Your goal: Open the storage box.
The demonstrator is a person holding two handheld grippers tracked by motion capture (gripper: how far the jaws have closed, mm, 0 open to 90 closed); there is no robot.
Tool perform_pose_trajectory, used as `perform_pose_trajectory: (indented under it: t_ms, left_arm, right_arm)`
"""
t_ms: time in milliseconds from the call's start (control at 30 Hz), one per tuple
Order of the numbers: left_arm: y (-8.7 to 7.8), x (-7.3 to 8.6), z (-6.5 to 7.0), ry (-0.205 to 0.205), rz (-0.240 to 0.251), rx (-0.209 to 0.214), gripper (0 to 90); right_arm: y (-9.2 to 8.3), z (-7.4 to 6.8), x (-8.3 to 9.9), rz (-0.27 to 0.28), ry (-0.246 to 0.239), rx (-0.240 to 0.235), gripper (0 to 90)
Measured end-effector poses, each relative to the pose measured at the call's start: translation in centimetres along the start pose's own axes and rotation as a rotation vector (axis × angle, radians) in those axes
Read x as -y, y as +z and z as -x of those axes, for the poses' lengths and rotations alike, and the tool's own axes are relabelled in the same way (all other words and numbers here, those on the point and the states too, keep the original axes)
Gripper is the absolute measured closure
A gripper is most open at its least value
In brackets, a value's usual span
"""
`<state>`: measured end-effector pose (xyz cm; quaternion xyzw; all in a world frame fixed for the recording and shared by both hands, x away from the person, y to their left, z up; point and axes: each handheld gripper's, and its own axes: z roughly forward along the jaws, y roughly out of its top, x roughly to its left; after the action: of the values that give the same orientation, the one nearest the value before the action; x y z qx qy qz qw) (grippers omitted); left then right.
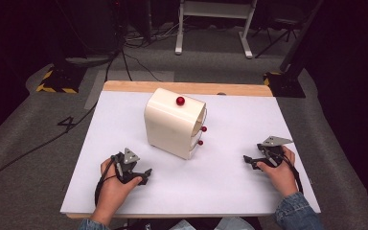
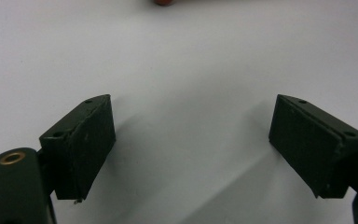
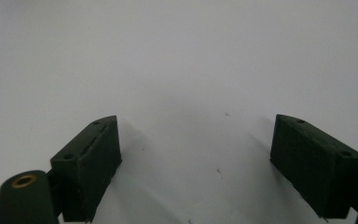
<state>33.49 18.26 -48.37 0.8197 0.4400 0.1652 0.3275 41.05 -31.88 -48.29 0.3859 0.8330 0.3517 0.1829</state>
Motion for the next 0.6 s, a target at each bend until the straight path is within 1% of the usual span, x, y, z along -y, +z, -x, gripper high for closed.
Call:
perform_pose_trajectory:
  t_ms: [200, 367, 400, 433, 467, 500, 567, 600]
  left_arm:
    - [0.03, 0.00, 0.01, -0.003, 0.003, 0.000, 14.4]
    - [0.03, 0.00, 0.01, -0.003, 0.002, 0.000, 14.3]
    - [0.03, -0.01, 0.00, -0.004, 0.001, 0.001, 14.3]
    - [0.02, -0.03, -0.03, -0.001, -0.001, 0.000, 14.3]
    - [0.02, -0.03, -0.03, -0.001, -0.001, 0.000, 14.3]
    - [0.01, -0.04, -0.04, -0.001, -0.003, 0.001, 14.3]
    - [0.01, -0.05, -0.04, -0.001, -0.004, 0.001, 14.3]
    - [0.02, -0.03, -0.03, -0.001, -0.001, 0.000, 14.3]
  right_arm:
    - [-0.08, -0.11, 0.01, 0.002, 0.002, 0.001, 18.5]
    - [-0.21, -0.28, 0.06, 0.007, 0.002, -0.001, 22.7]
    - [-0.33, -0.41, 0.07, 0.009, 0.002, -0.008, 28.1]
    - [-0.40, -0.48, 0.07, 0.012, -0.003, -0.016, 30.9]
    - [-0.40, -0.48, 0.07, 0.012, -0.003, -0.016, 30.9]
    - [-0.50, -0.59, 0.07, 0.014, -0.012, -0.023, 34.7]
    - [-0.56, -0.65, 0.04, 0.015, -0.013, -0.028, 35.8]
    - [-0.71, -0.69, -0.05, 0.029, -0.013, -0.030, 36.8]
